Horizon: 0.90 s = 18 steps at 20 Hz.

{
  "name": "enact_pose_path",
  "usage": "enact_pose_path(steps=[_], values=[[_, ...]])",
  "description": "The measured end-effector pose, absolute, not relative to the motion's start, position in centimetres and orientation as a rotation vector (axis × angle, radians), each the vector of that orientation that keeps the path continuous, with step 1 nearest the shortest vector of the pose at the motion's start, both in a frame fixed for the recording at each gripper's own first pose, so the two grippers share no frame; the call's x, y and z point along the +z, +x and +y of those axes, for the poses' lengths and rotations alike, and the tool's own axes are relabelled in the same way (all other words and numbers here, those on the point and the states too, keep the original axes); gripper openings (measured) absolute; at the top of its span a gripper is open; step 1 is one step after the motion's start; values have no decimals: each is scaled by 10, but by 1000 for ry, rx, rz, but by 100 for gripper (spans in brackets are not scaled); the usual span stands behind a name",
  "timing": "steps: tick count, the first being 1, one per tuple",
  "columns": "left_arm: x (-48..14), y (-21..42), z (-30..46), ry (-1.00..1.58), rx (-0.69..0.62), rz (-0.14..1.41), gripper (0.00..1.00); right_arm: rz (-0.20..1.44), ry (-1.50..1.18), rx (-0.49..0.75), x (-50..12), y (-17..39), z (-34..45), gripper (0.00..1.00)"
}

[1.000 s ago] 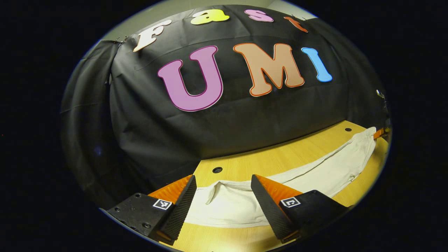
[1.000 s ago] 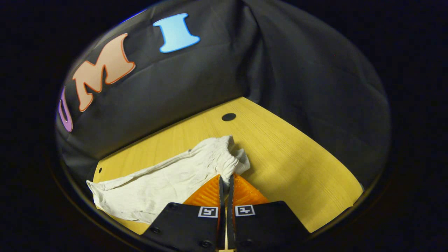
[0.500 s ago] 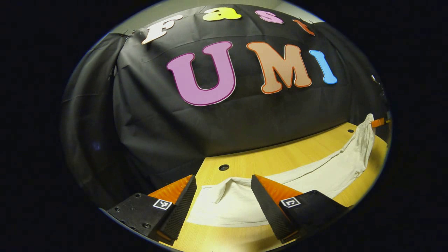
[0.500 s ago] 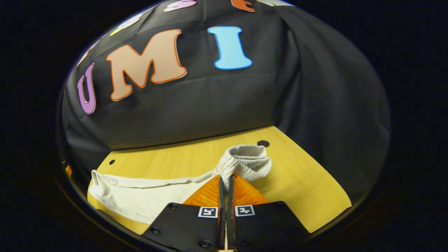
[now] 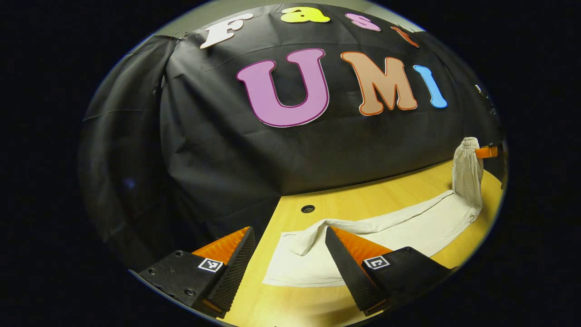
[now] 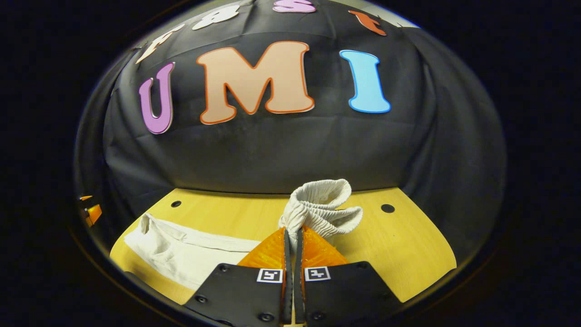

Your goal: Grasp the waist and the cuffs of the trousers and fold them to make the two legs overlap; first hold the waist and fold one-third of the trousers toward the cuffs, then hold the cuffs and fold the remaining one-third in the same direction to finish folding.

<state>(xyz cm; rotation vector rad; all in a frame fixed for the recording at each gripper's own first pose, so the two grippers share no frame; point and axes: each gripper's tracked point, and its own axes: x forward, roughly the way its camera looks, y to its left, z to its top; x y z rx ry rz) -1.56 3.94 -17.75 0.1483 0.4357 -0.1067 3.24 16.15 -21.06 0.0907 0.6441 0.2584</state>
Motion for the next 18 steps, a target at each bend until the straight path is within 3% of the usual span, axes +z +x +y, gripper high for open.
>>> enact_pose_path(steps=[8,15,17,18], values=[[-197,-23,80,151,-83,474,96,693,-7,426,-242,-13,251,4],[-231,-25,97,136,-113,532,96,756,-286,630,-305,-76,296,5],[-244,-25,102,117,-114,554,96,783,-313,666,-312,-89,297,10],[-250,-23,104,104,-115,566,96,796,-309,689,-309,-97,300,22]])
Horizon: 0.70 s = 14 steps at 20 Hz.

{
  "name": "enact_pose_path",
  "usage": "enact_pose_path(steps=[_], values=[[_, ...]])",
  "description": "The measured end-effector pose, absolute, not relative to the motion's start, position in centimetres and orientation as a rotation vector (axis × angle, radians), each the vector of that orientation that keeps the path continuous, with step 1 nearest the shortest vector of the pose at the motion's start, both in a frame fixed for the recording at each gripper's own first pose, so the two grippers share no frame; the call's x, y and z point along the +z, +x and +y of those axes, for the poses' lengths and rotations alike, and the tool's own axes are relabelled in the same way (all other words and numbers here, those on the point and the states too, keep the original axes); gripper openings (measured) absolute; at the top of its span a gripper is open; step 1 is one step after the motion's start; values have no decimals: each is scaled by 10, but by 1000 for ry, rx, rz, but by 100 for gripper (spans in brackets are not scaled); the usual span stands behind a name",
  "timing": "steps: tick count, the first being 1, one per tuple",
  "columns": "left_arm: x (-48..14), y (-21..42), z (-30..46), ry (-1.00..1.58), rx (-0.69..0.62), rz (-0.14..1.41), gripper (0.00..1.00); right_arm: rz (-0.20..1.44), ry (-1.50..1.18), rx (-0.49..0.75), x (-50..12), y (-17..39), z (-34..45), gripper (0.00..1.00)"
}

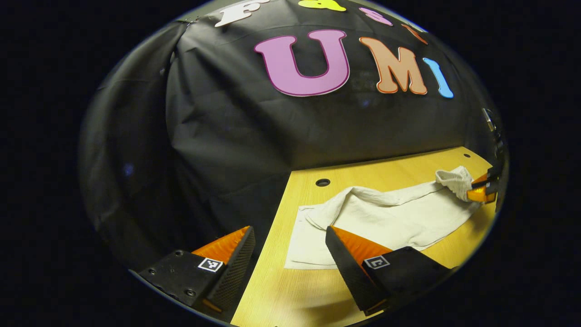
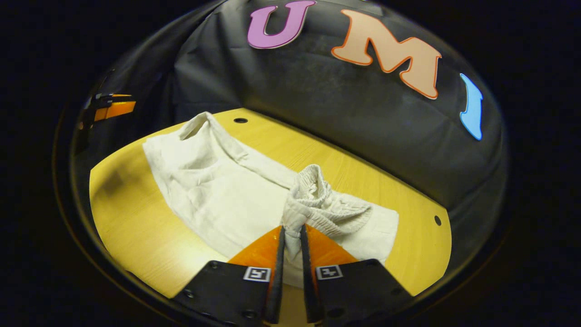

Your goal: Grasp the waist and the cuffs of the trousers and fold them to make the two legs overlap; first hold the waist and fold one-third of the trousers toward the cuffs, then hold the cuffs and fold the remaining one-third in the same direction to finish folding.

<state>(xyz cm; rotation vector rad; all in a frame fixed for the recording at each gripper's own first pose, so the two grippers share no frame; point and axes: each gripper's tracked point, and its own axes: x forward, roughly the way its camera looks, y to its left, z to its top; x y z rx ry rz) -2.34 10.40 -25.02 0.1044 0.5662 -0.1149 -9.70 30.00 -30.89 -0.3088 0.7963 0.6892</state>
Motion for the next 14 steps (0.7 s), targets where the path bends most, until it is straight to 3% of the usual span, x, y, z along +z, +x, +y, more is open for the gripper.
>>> enact_pose_path(steps=[1,2,4,14], values=[[-257,-22,106,91,-116,578,96,798,-307,703,-306,-103,302,45],[-264,-21,106,74,-117,592,96,797,-306,714,-302,-108,303,57],[-279,-18,107,42,-120,619,96,792,-306,712,-303,-115,306,98],[-374,-2,94,-60,-150,794,97,777,-344,616,-277,-128,283,99]])
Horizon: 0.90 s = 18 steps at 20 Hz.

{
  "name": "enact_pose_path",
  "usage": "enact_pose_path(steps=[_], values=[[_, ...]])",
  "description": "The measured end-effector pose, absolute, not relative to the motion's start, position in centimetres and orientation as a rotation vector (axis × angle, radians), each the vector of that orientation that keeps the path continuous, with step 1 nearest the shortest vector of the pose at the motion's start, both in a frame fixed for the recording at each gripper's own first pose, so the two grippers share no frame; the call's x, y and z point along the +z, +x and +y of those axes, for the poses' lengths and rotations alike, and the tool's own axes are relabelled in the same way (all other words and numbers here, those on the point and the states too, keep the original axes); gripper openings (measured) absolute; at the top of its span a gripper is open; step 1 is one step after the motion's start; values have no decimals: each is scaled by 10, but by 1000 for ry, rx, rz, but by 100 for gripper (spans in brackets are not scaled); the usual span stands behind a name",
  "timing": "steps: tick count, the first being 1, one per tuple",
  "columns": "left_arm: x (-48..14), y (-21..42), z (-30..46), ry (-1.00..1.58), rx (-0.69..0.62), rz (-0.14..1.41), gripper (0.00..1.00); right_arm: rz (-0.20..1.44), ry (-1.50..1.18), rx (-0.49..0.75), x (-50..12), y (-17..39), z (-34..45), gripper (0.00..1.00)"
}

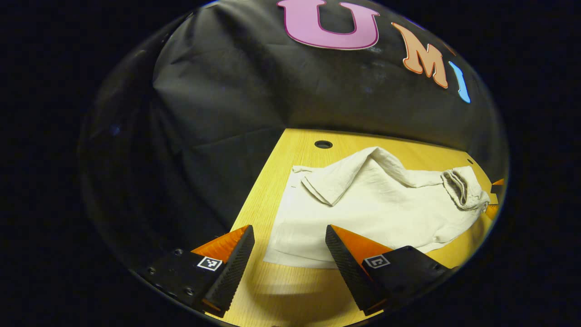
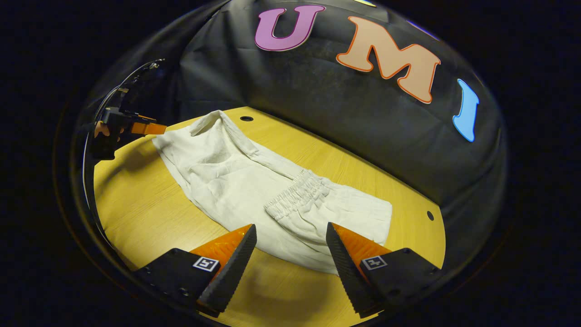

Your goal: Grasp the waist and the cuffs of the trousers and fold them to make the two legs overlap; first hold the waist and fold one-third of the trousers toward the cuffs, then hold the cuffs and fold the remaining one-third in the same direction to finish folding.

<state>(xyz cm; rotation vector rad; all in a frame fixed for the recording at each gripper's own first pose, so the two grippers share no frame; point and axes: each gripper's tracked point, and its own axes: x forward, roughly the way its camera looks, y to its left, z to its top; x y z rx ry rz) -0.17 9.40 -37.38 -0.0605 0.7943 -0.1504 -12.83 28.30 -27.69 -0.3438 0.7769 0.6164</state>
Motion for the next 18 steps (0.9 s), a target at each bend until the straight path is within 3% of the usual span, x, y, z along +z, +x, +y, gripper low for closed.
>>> enact_pose_path(steps=[1,2,9,12,13,16,18], values=[[-381,-1,92,-63,-156,811,92,779,-341,605,-276,-131,280,98],[-388,0,89,-64,-159,825,97,783,-337,593,-275,-132,277,98],[-401,-3,86,-76,-163,863,96,811,-315,525,-275,-144,252,98],[-401,0,76,-68,-177,873,79,821,-294,506,-275,-148,241,98],[-401,-2,70,-70,-200,882,77,820,-288,503,-274,-148,238,98],[-397,-3,54,-81,-208,903,6,821,-265,497,-274,-148,223,98],[-395,-2,56,-79,-181,907,0,820,-264,498,-273,-149,215,98]])
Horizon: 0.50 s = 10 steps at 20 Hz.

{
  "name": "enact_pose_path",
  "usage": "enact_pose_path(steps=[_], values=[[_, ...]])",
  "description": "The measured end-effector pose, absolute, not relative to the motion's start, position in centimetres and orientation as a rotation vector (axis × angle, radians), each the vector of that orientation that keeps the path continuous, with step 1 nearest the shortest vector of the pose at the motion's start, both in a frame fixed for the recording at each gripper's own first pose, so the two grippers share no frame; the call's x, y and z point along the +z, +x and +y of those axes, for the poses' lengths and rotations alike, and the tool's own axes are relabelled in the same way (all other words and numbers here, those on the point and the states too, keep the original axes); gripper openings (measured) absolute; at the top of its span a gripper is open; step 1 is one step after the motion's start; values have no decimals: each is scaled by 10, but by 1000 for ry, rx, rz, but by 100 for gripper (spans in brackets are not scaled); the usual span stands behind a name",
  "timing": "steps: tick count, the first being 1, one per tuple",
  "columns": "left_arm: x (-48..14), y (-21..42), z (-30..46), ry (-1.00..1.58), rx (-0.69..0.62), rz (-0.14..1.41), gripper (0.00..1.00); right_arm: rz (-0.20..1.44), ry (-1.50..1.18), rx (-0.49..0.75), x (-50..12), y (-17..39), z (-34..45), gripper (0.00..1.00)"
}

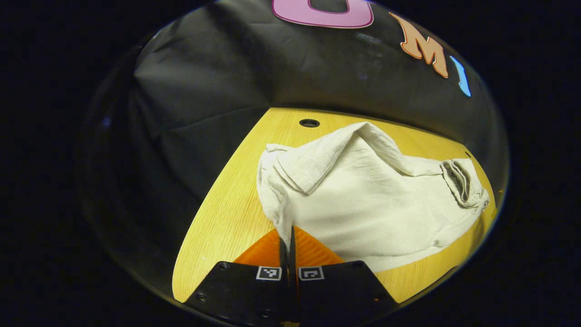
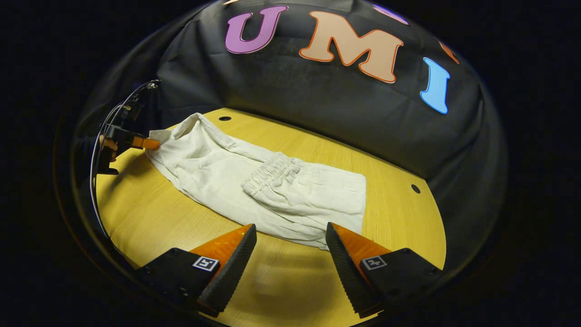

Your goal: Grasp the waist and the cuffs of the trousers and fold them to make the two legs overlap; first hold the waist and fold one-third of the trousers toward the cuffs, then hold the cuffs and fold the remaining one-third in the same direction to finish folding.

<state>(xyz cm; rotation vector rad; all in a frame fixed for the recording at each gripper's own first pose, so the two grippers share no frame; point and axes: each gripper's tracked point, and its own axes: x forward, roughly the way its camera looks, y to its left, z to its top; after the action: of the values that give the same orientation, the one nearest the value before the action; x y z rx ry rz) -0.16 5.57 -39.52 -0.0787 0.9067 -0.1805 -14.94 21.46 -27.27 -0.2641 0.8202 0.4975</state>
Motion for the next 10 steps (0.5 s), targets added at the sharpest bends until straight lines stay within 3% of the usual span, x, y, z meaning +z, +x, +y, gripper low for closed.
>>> enact_pose_path(steps=[3,10], values=[[-384,-1,51,-109,-159,914,0,816,-265,503,-269,-149,199,98],[-302,27,20,-201,-141,760,0,802,-208,487,-266,-137,164,99]])
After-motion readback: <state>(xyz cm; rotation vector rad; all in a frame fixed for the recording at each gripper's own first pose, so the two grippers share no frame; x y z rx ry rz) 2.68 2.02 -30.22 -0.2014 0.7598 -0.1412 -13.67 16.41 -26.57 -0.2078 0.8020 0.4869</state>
